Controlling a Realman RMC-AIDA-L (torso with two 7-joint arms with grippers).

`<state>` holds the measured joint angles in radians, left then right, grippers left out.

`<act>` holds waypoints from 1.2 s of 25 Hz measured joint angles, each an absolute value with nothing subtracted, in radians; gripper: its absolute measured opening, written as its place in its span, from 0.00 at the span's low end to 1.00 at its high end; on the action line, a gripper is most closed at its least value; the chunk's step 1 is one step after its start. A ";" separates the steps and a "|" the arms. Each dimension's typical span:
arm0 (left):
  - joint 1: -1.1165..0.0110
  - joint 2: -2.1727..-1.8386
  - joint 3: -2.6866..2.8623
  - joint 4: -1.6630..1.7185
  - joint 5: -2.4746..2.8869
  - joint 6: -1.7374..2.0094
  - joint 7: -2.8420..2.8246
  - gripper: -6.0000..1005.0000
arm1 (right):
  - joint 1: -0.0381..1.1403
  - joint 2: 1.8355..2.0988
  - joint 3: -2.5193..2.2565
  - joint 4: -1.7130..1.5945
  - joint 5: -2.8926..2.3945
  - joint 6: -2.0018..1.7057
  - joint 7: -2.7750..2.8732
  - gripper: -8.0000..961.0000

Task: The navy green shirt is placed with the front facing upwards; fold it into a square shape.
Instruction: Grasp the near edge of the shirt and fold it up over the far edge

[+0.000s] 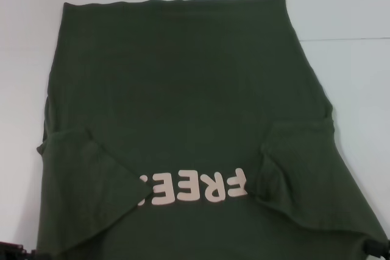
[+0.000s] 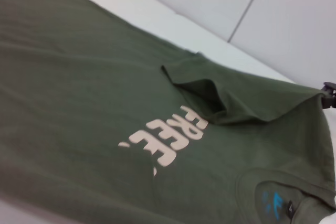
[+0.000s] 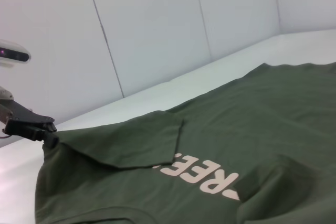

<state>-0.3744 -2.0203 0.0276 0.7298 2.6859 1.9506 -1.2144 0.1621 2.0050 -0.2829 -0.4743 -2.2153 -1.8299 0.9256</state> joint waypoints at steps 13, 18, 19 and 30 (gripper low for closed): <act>-0.343 -2.039 0.030 0.727 2.686 2.000 -1.151 0.01 | 0.129 1.994 -0.283 -0.474 -2.223 -1.832 0.906 0.06; -0.355 -2.036 0.007 0.721 2.655 1.994 -1.148 0.02 | 0.145 1.998 -0.260 -0.469 -2.215 -1.840 0.897 0.06; -0.360 -2.034 0.000 0.716 2.644 1.993 -1.149 0.02 | 0.152 1.998 -0.252 -0.467 -2.214 -1.841 0.901 0.06; -0.402 -2.025 -0.022 0.638 2.559 1.856 -1.184 0.02 | 0.224 2.009 -0.169 -0.457 -2.214 -1.752 0.987 0.06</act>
